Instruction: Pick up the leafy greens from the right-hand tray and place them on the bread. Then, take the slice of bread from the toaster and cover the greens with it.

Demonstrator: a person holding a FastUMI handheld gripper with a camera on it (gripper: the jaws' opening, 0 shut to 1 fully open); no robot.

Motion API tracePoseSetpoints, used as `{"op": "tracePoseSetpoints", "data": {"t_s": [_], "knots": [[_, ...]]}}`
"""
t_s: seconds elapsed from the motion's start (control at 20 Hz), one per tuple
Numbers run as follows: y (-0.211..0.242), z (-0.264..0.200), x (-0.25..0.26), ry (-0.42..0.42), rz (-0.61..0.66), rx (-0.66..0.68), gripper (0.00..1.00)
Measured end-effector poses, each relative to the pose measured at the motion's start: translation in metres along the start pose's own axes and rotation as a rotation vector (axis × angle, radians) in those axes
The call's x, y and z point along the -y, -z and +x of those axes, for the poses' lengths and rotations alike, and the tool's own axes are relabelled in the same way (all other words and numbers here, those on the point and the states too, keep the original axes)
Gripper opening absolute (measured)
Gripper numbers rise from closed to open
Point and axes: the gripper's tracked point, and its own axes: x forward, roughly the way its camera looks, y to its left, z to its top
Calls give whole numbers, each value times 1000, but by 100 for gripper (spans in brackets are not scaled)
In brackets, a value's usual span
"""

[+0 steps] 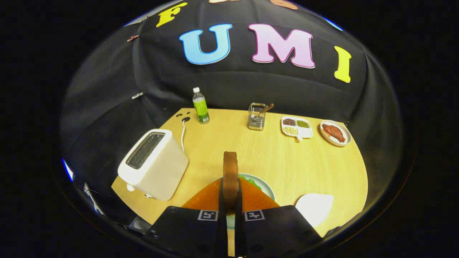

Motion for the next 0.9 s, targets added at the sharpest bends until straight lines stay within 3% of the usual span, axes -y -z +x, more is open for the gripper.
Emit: {"op": "tracePoseSetpoints", "data": {"t_s": [0.25, 0.35, 0.55, 0.75, 0.85, 0.9], "knots": [[23, 37, -26, -71, 328, -38, 12], [39, 50, -13, -37, 377, -62, 12], [70, 67, 32, 89, 368, -105, 12], [96, 78, 52, 156, 197, -178, 15], [96, 80, 59, 198, 120, -186, 25], [96, 79, 64, 223, 78, -191, 36]]}}
